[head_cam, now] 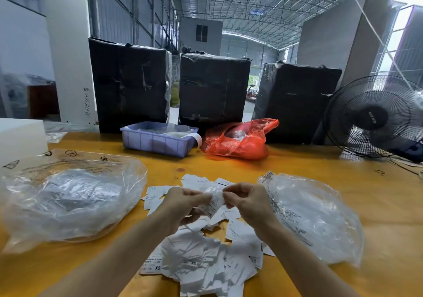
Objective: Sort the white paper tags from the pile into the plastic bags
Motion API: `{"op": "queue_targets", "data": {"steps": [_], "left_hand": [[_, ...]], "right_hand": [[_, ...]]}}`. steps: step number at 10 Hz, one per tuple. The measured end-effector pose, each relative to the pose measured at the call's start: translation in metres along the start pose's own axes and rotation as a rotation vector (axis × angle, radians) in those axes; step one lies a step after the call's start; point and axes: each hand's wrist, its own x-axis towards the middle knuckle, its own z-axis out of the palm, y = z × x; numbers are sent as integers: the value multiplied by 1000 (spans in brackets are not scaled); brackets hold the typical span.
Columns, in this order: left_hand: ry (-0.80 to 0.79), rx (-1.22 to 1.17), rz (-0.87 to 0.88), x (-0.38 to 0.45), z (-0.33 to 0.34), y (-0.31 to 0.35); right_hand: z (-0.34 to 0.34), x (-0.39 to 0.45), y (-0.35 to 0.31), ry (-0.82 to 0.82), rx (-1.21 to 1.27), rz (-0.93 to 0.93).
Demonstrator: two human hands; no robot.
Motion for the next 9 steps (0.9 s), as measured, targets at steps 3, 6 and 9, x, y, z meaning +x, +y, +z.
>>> {"op": "queue_targets", "data": {"steps": [3, 6, 9], "left_hand": [[156, 402, 253, 5, -9, -6], [308, 280, 279, -1, -85, 24], [865, 1253, 138, -13, -198, 35]], "right_hand": [[15, -3, 4, 37, -226, -40], [47, 7, -14, -165, 86, 87], [11, -8, 10, -139, -205, 37]]}}
